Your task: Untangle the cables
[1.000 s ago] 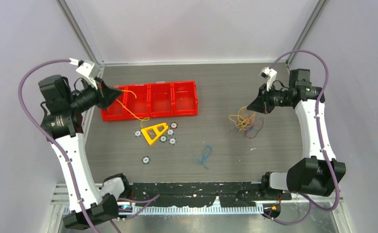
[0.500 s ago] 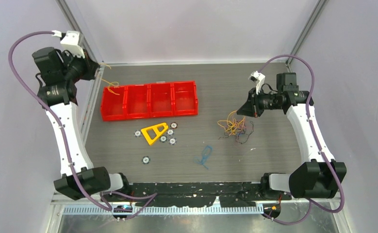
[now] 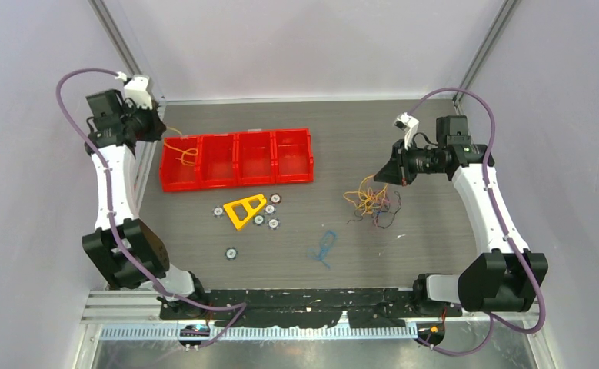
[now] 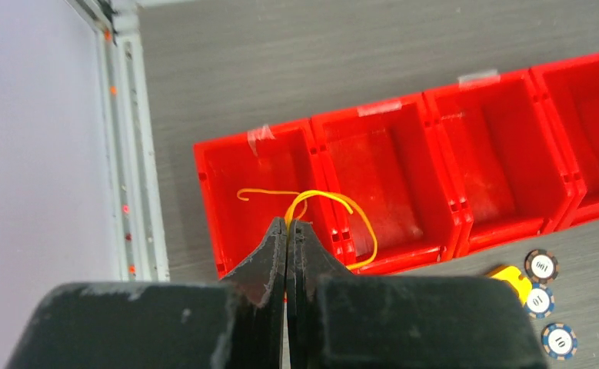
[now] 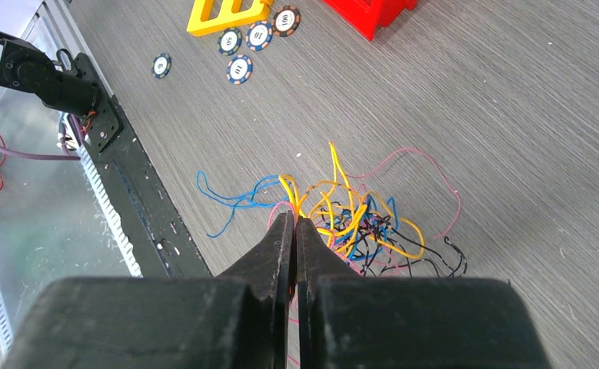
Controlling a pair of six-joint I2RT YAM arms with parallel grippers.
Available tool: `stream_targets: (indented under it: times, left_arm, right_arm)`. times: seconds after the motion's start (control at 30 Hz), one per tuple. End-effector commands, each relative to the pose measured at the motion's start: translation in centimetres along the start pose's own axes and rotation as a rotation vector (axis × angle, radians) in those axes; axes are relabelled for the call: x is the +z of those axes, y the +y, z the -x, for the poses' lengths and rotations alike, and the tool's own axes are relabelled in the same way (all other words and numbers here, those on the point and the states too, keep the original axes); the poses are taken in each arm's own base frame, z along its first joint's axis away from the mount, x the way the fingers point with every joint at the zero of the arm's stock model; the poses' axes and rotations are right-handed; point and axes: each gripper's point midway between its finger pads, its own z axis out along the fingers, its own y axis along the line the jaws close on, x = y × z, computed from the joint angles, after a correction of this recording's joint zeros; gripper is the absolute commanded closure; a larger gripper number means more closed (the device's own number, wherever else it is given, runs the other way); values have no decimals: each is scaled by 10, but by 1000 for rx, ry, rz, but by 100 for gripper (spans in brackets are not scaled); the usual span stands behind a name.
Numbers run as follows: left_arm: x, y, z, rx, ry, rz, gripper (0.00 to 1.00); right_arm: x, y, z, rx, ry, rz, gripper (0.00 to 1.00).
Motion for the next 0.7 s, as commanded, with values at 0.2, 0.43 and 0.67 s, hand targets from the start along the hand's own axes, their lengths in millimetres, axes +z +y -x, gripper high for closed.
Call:
stream_targets:
  times: [0.2, 0.43, 0.67]
  left_arm:
    - [32, 40, -57, 32, 170, 118, 70]
    - [-3, -1, -4, 49, 25, -31, 19]
    - [-72, -174, 0, 129, -120, -642, 22]
  right_arm:
    - [7, 4, 7, -15, -19, 26, 95]
    - [20, 30, 21, -26, -41, 103, 95]
    - [20, 71, 42, -45, -93, 241, 95]
